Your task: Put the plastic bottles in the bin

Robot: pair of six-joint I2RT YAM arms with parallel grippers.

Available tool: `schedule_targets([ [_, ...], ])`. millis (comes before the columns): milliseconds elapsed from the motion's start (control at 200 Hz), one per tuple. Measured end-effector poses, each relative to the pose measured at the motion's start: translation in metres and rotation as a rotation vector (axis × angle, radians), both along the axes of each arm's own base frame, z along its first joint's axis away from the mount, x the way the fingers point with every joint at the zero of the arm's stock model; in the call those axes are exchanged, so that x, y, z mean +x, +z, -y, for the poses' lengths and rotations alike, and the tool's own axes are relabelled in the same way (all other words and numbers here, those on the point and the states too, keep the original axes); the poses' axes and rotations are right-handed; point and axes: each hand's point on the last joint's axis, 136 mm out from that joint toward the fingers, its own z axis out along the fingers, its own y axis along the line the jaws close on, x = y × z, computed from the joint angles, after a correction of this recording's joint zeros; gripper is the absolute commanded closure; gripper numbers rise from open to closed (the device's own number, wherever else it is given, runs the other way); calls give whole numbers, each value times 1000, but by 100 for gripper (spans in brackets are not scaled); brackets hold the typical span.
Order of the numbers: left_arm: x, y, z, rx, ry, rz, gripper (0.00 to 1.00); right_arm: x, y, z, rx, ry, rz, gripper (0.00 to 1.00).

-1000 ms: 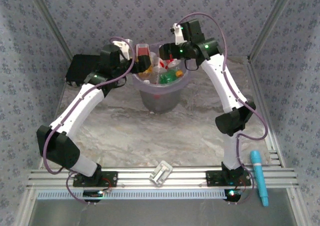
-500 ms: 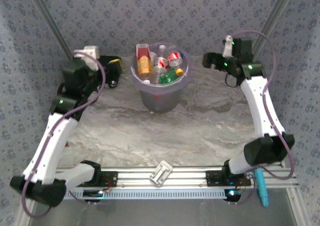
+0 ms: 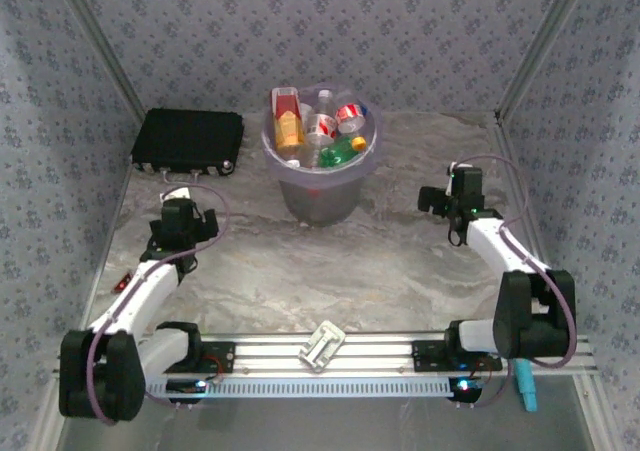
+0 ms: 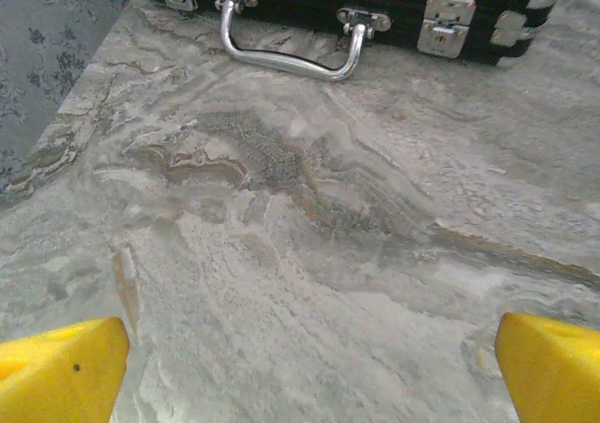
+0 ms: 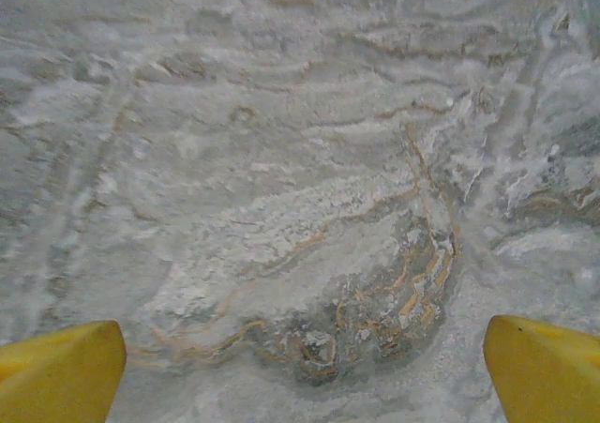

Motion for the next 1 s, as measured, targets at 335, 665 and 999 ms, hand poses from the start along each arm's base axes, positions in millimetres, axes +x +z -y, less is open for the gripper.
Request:
schedule_targets([
  [335, 52, -42, -10, -7, -25, 62, 0, 23, -22, -2, -165, 58, 152, 0],
  [665, 70, -40, -2, -18, -96, 184, 0, 2, -48, 15, -156, 40, 219, 0],
  [999, 73, -36, 4, -19, -138, 199, 0, 10, -35, 14, -134, 54, 281, 0],
])
